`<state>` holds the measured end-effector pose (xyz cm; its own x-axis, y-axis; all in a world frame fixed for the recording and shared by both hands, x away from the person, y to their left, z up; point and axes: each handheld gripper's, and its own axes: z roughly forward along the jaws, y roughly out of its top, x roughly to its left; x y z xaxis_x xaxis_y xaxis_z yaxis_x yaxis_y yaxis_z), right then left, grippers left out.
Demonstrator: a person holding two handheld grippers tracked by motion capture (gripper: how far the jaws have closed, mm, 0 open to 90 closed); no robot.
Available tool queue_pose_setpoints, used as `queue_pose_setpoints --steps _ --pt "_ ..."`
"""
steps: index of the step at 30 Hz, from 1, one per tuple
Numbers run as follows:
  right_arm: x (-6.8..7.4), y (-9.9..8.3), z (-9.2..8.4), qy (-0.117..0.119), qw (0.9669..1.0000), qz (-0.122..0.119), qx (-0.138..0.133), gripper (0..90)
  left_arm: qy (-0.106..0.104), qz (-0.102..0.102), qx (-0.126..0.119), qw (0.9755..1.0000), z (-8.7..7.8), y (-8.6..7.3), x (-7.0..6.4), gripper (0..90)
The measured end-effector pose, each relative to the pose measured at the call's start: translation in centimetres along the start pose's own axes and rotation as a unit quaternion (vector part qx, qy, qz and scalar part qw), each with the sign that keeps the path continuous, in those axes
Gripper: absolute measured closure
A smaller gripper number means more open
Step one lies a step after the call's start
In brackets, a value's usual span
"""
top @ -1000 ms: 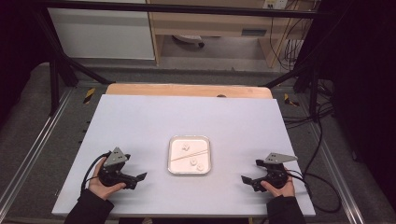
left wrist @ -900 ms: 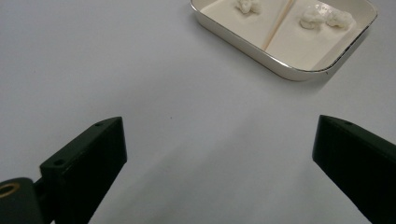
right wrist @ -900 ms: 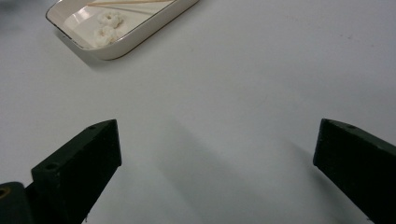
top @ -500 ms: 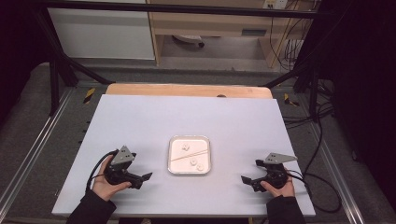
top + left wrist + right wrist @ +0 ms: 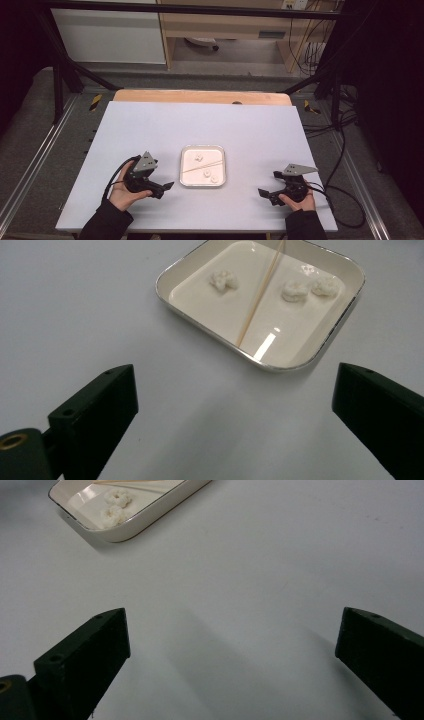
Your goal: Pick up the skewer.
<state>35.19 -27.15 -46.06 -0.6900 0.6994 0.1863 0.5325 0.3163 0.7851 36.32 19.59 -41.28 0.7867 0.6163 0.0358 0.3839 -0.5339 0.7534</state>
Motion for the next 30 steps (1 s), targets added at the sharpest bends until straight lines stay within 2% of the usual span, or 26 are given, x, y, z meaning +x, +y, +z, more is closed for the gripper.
queue_pose_setpoints --steps 16,30 --pt "0.0 0.0 0.0 0.002 1.0000 -0.002 0.002 1.6 -0.010 0.008 0.004 0.9999 2.6 2.8 -0.8 6.2" --pt "-0.1 0.0 0.1 0.004 1.0000 -0.004 0.003 1.6 -0.021 0.015 0.015 0.9995 5.0 4.4 -1.0 13.1"
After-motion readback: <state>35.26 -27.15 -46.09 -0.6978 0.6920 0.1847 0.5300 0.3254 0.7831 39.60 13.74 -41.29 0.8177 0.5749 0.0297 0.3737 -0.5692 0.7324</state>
